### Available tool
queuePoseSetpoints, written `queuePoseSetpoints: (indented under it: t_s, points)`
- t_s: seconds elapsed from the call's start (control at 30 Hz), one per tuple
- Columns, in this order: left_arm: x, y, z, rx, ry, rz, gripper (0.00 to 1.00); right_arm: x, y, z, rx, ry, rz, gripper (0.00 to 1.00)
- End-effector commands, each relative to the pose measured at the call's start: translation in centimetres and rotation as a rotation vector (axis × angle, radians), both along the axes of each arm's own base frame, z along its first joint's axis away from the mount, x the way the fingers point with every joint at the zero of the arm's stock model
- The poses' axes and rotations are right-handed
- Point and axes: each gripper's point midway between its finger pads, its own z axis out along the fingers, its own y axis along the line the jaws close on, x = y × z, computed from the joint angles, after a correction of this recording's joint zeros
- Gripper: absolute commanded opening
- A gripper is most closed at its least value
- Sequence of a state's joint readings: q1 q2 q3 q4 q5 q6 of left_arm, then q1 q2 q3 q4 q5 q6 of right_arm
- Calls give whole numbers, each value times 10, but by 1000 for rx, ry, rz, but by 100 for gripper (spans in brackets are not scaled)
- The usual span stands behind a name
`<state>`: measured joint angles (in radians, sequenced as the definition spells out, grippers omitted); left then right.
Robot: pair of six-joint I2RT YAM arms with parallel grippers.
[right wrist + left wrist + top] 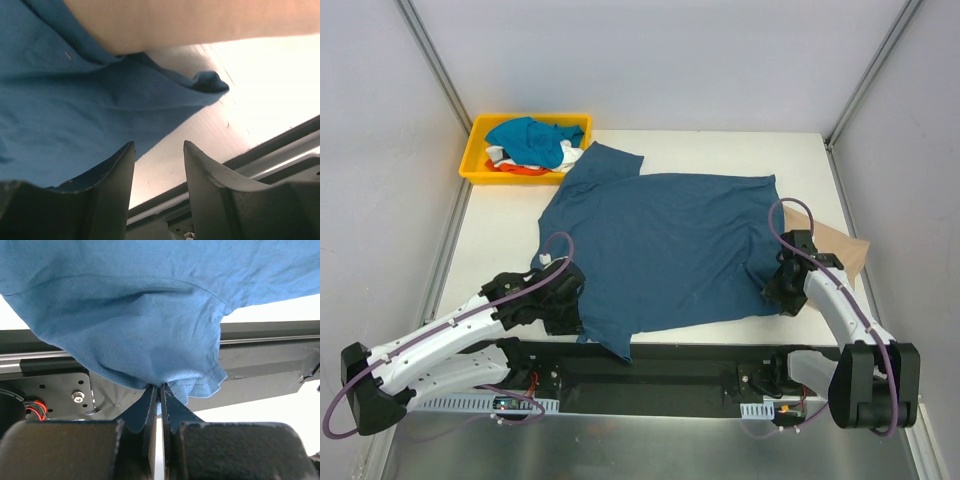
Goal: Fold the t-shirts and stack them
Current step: Fold the tshirt
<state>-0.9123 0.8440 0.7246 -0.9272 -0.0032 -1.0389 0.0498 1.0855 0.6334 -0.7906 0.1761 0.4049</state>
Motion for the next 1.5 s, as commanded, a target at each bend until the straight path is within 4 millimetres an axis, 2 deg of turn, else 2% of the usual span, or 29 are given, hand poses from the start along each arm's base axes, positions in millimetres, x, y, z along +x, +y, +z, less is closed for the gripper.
queuePoseSetpoints:
  t_s: [0.0, 0.13, 0.33, 0.57, 0.6, 0.63, 0.73, 0.87, 1.03, 1.1, 1.2, 1.33, 1.47]
  points:
    - [1, 6, -2, 2, -6, 13, 0, 19, -4, 3, -24, -23, -2, 47]
    - [2, 6, -3, 7, 1, 19, 0, 18, -6, -5, -30, -26, -14, 51]
    - [5, 7, -4, 24, 7, 21, 0, 34, -1, -18, -6, -23, 1, 52]
    - [7, 8, -4, 19, 4, 43, 0, 26, 10, -33, 51, 38, 1, 51]
    - [7, 8, -4, 18, 4, 39, 0, 25, 10, -32, 52, 40, -2, 49]
    - [7, 8, -4, 19, 6, 37, 0, 21, 10, -33, 50, 52, -3, 43]
    - [9, 9, -3, 25, 0, 38, 0, 13, 8, -32, 41, 73, -10, 32]
    - [8, 11, -2, 25, 0, 41, 0, 0, 9, -31, 50, 97, -19, 21]
    - [-1, 18, -2, 26, 20, 60, 0, -25, 10, -23, 57, 162, -26, 18]
    - [-3, 21, -1, 20, 21, 72, 0, -35, 13, -22, 73, 173, -29, 11]
    - [-9, 26, 0, 25, 29, 80, 0, -50, 12, -17, 73, 201, -30, 9]
    - [-14, 27, 4, 6, 41, 76, 0, -50, 17, -6, 95, 176, -26, 10]
    - [-10, 26, 13, -12, 7, 76, 0, -45, 17, 2, 88, 164, -5, 11]
